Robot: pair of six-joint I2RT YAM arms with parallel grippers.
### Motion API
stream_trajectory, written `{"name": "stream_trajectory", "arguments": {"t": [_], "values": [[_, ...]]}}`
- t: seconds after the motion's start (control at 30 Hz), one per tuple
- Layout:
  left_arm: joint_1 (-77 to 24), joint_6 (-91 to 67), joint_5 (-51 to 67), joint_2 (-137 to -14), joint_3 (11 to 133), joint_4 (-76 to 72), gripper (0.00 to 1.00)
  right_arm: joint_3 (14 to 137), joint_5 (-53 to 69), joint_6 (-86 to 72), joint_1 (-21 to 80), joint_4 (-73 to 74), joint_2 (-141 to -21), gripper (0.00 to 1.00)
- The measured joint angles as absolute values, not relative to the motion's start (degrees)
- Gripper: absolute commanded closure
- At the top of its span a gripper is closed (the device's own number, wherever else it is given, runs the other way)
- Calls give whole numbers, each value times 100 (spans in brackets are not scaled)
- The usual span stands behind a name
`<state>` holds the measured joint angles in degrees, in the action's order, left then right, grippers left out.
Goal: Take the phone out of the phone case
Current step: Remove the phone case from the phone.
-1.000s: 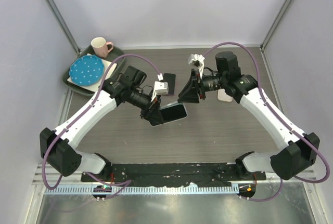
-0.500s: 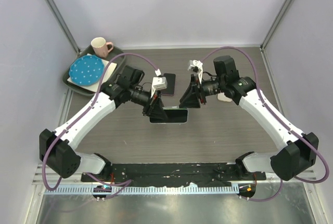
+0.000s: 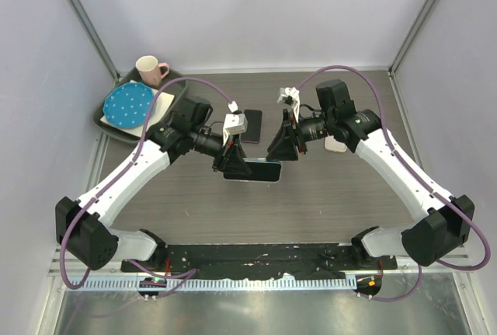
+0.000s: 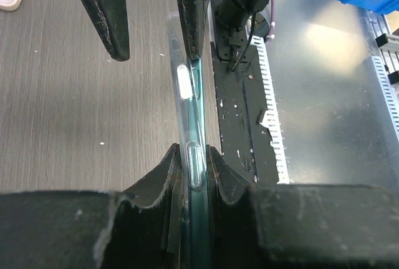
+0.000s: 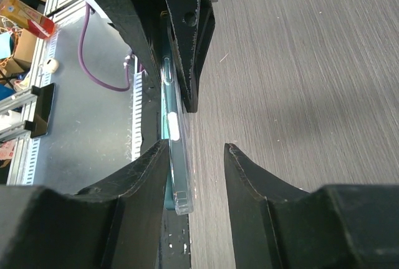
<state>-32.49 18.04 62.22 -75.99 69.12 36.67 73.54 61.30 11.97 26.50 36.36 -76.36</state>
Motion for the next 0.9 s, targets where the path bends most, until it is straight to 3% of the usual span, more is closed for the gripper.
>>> {"name": "stream_trajectory", "arguments": {"t": [0.9], "values": [[-2917,1219,6702,-7542,6906,3100,100,8016,5264,2624,2353,4998,-7234,48]]}}
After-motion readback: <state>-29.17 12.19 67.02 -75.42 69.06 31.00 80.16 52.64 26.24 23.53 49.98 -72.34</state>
